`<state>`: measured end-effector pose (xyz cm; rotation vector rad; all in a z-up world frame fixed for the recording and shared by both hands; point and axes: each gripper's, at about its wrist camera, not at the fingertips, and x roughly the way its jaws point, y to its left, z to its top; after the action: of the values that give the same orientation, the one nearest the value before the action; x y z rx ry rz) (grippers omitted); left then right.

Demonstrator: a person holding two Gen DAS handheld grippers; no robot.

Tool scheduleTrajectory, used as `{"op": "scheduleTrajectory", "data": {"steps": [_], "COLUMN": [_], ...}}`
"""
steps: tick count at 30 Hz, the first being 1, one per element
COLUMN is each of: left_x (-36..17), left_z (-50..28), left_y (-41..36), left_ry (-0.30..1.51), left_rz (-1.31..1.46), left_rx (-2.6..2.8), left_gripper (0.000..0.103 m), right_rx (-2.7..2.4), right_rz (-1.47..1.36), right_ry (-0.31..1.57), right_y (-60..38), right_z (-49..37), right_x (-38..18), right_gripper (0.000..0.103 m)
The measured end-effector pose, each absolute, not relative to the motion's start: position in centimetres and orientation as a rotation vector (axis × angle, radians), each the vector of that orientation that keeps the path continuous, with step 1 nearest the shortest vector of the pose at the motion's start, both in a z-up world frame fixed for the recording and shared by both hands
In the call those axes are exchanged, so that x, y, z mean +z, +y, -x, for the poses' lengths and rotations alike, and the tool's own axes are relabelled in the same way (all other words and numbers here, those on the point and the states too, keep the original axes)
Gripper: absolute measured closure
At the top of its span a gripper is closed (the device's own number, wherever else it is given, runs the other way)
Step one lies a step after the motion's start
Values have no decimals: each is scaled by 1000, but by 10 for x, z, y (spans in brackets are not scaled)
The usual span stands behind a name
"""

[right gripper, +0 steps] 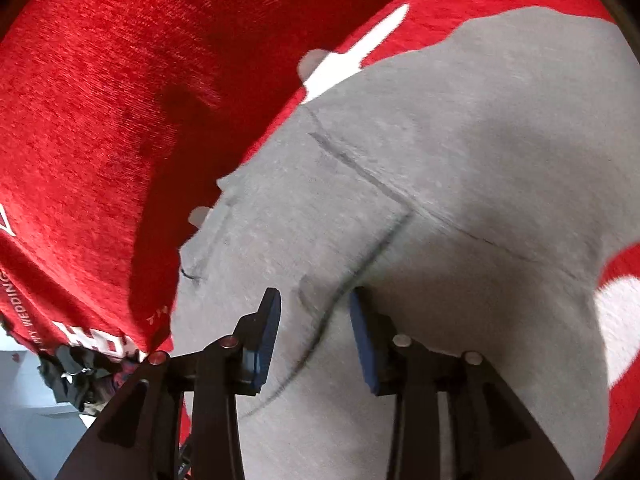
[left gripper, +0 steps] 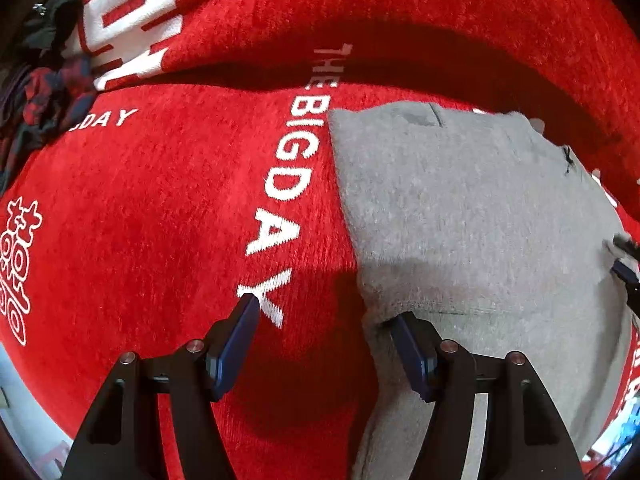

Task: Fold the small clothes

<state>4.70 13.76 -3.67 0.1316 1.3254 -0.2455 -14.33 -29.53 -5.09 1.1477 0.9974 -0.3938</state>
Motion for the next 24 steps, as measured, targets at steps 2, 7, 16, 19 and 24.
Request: {"op": "scheduleTrajectory", "data": {"steps": [2, 7, 16, 19, 24], "left_x": [-37, -42, -25, -20, -31], "left_z": [-47, -49, -44, -59, -114], "left_y": [141, 152, 173, 188, 155], "left_ry": [1323, 1340, 1346, 1374, 1385], "left_rz": [-109, -59, -162, -67, 12], "left_rx": [-241, -265, -303, -301, -404], "left_gripper": [36, 36, 36, 36, 36], "right_rx": [-419, -445, -459, -474, -449], "right_rz": [-1142, -1158, -921, -940, -970], "right_ry": [1011, 1026, 1086, 1091, 1095], "right_y": [-292, -282, -283, -287, -287], "right_z": [140, 169, 157, 164, 169], "right_x": [-49, -51, -36, -32, -36], "right_gripper": [96, 96, 77, 73, 72]}}
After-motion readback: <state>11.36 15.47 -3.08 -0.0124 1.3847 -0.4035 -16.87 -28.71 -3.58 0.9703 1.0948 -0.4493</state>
